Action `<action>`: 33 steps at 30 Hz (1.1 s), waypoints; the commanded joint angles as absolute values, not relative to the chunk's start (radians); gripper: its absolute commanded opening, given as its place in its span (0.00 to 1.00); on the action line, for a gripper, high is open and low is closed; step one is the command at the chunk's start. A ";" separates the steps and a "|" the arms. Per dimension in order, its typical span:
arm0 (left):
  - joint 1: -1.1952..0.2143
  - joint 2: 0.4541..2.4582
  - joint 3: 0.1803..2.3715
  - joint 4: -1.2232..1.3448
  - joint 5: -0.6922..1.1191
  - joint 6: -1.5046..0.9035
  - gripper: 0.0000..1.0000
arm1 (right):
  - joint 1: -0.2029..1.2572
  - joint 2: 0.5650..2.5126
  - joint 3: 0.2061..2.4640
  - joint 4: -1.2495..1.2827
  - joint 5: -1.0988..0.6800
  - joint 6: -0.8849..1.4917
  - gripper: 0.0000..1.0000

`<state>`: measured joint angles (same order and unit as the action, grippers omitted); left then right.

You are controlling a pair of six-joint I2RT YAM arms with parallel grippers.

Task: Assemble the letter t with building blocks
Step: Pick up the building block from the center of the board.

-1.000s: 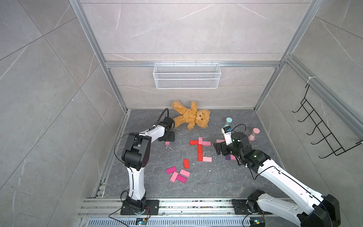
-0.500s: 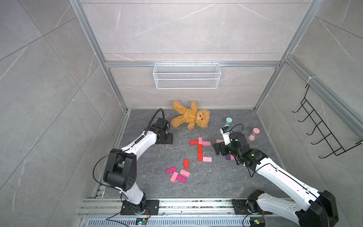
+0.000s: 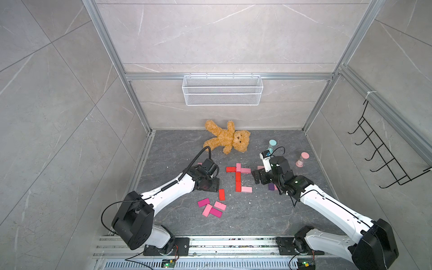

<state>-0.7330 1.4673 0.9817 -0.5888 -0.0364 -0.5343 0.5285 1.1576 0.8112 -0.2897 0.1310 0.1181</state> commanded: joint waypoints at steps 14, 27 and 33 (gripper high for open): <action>-0.888 1.707 1.077 -0.548 -0.141 -0.734 0.62 | 0.526 1.145 0.816 -0.293 0.170 0.118 1.00; -0.910 1.796 1.091 -0.546 -0.156 -0.750 0.50 | 0.526 1.151 0.813 -0.291 0.166 0.120 1.00; -0.908 1.789 1.090 -0.573 -0.184 -0.727 0.32 | 0.526 1.152 0.811 -0.302 0.166 0.113 1.00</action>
